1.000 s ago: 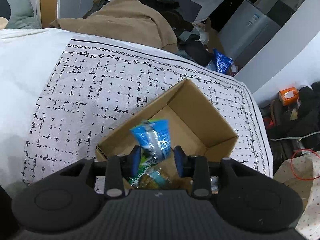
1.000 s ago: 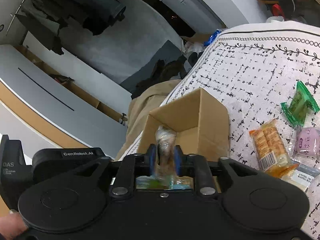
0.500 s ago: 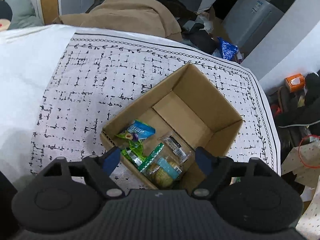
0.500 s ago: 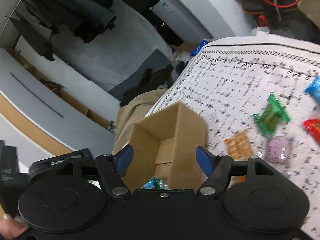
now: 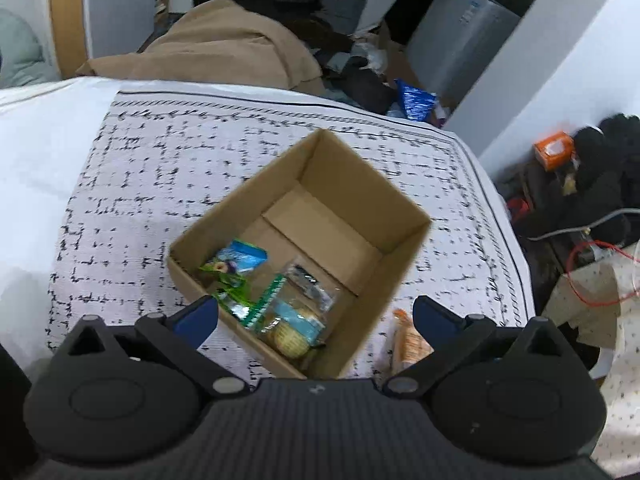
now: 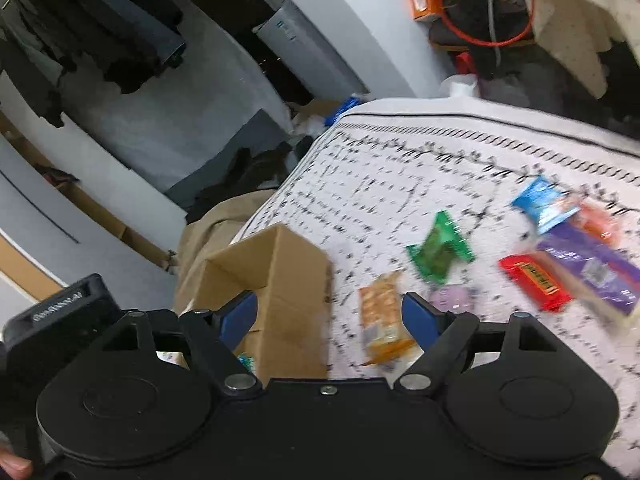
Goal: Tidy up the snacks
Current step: 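Move both open tools back from the box to the snack pile, then grasp the white clear packet with the left tool while the right tool grips the purple long packet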
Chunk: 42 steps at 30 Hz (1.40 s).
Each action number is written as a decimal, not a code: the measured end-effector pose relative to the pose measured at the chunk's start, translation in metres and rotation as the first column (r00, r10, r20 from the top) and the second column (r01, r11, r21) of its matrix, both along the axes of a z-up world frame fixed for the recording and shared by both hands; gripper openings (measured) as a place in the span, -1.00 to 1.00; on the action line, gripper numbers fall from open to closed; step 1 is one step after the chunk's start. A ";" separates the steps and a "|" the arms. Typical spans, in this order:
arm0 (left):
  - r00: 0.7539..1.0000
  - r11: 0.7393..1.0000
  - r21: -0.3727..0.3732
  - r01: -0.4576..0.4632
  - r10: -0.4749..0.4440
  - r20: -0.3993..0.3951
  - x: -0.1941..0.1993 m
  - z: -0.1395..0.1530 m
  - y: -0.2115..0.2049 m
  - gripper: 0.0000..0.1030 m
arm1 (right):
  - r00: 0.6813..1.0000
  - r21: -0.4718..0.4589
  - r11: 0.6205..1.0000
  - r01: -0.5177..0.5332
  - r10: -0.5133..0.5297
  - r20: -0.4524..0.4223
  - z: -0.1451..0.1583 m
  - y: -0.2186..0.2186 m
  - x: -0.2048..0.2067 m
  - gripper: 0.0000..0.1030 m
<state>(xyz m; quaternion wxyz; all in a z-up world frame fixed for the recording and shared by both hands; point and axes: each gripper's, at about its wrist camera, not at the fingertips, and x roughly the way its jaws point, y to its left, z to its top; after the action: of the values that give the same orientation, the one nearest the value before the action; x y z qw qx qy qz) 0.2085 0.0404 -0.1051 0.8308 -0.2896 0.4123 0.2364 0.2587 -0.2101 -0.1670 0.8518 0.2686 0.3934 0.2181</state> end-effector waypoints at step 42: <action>0.853 0.847 0.101 0.523 -0.518 -0.069 0.015 -0.031 -0.128 0.98 | 0.993 -0.239 0.966 0.097 -0.110 -0.041 -0.018 -0.123 -0.003 0.86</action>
<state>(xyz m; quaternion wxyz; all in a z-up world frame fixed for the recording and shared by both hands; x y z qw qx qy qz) 0.2234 -0.0880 -0.1365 0.8709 -0.1137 0.4771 0.0318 0.2553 -0.3328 -0.1854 0.8770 0.1911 0.4249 0.1178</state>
